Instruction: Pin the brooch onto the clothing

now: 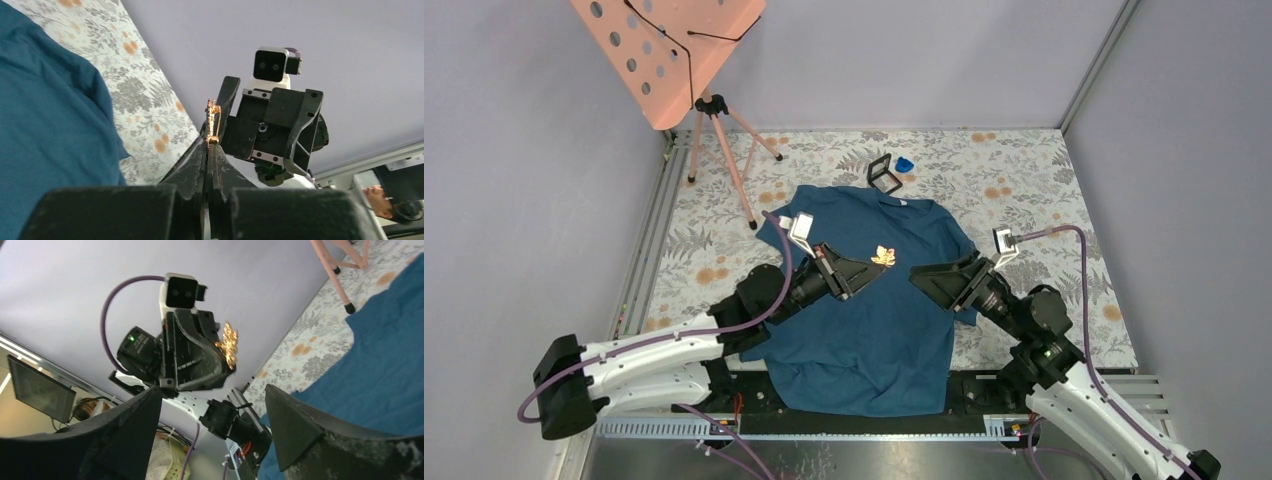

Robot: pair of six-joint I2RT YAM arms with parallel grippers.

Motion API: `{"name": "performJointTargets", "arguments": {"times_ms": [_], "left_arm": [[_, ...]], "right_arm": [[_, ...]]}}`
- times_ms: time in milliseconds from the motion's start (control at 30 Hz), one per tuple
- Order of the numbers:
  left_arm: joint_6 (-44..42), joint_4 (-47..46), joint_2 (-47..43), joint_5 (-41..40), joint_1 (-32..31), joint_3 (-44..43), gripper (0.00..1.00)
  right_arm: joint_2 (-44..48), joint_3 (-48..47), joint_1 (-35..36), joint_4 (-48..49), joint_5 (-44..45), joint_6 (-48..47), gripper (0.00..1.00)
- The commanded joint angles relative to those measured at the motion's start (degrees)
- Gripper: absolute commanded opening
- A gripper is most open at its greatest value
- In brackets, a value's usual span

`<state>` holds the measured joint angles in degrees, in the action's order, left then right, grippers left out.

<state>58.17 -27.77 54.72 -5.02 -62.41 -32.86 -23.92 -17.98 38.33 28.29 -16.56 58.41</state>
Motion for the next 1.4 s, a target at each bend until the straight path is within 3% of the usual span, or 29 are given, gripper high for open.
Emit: {"name": "performJointTargets", "arguments": {"times_ms": [0,167,267,367,500,667,900,1367], "left_arm": [[-9.17,9.39,-4.17,7.65,2.07,-2.97,0.0],[-18.83,21.76,-6.02,23.79,4.77,-5.92,0.0],[-20.87,24.72,-5.74,35.96,6.85,-6.6,0.0],[-23.02,26.04,-5.95,41.1,6.95,-7.15,0.0],[-25.44,28.25,-6.49,43.34,6.93,-8.39,0.0],[-28.5,31.4,-4.9,48.33,6.95,-10.62,0.0],[-30.84,34.94,-3.04,48.43,6.95,-12.93,0.0],[-29.4,31.89,-1.17,48.06,7.0,-13.2,0.0]], "right_arm": [[3.56,-2.28,0.25,-13.34,1.04,-5.9,0.84],[0.34,-11.5,-0.37,-26.17,-7.64,-16.15,0.88],[-4.28,-16.16,-0.56,-30.97,-16.2,-18.58,0.83],[-9.0,-17.86,-0.54,-31.5,-23.8,-18.41,0.74],[-12.52,-18.38,-0.56,-30.76,-30.29,-18.09,0.65],[-14.01,-16.51,-0.61,-21.85,-30.65,-13.78,0.54],[-17.44,-14.63,0.32,-10.72,-32.32,-7.72,0.44],[-17.19,-13.67,2.25,-12.15,-33.82,-9.55,0.44]]}}
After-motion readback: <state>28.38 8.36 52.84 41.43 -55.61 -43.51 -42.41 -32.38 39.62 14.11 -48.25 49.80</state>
